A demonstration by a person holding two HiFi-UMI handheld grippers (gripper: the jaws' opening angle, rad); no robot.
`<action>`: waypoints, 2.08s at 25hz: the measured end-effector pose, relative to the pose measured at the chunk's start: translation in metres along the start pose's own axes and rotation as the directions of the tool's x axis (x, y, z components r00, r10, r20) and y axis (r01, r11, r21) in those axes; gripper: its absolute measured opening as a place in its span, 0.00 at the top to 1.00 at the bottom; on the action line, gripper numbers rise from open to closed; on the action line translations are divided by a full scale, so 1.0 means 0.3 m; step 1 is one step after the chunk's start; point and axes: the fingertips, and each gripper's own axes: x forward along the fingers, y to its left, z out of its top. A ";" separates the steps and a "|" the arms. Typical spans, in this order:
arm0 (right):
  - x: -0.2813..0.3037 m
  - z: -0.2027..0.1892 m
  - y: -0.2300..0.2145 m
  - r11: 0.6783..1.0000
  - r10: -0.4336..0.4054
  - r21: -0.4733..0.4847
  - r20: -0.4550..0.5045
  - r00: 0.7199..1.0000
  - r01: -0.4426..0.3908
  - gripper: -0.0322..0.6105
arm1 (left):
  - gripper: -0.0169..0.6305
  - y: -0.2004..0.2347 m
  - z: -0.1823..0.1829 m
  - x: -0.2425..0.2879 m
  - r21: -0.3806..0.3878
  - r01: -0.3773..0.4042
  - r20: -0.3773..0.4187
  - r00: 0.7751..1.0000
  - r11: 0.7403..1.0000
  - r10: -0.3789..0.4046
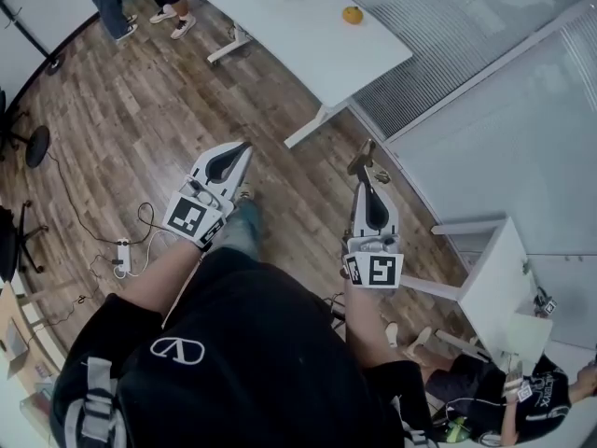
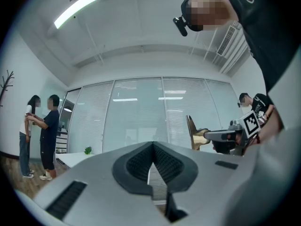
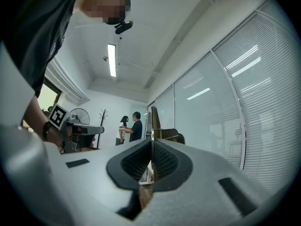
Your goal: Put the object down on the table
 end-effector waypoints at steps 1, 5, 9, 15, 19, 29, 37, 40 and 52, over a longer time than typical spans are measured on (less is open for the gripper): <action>0.046 -0.013 -0.020 1.000 -0.001 -0.003 -0.002 1.000 0.001 0.94 | 0.97 0.033 -0.013 0.046 -0.003 0.003 0.002 1.000 1.000 -0.003; 0.260 -0.064 -0.114 1.000 -0.027 -0.015 -0.013 1.000 0.027 0.94 | 0.97 0.200 -0.055 0.259 -0.016 0.031 0.015 0.999 0.999 -0.031; 0.497 -0.098 -0.217 0.998 -0.064 -0.029 -0.021 0.998 0.063 0.94 | 0.97 0.392 -0.069 0.498 -0.017 0.076 0.029 0.997 0.997 -0.076; 0.829 -0.137 -0.329 0.993 -0.107 -0.046 -0.016 0.994 0.106 0.94 | 0.97 0.634 -0.093 0.792 -0.027 0.133 0.048 0.990 0.991 -0.131; 1.019 -0.169 -0.393 0.993 -0.108 -0.052 -0.022 0.994 0.106 0.94 | 0.97 0.760 -0.123 0.950 -0.038 0.140 0.050 0.989 0.989 -0.138; 1.347 -0.249 -0.603 0.999 -0.022 -0.032 -0.033 0.999 0.021 0.94 | 0.97 0.900 -0.187 1.227 -0.043 0.077 0.034 0.997 0.996 -0.075; 1.485 -0.337 -0.738 0.996 0.093 0.017 -0.045 0.995 -0.093 0.94 | 0.97 0.910 -0.280 1.377 -0.040 0.008 -0.032 0.999 0.999 -0.009; 1.513 -0.379 -0.777 0.992 0.123 0.035 -0.050 0.991 -0.122 0.94 | 0.97 0.901 -0.284 1.419 -0.031 -0.018 -0.022 1.000 0.999 0.018; 1.666 -0.475 -0.796 0.989 0.124 0.093 -0.111 0.986 -0.114 0.94 | 0.97 0.977 -0.319 1.476 -0.061 0.011 -0.048 0.999 0.998 -0.014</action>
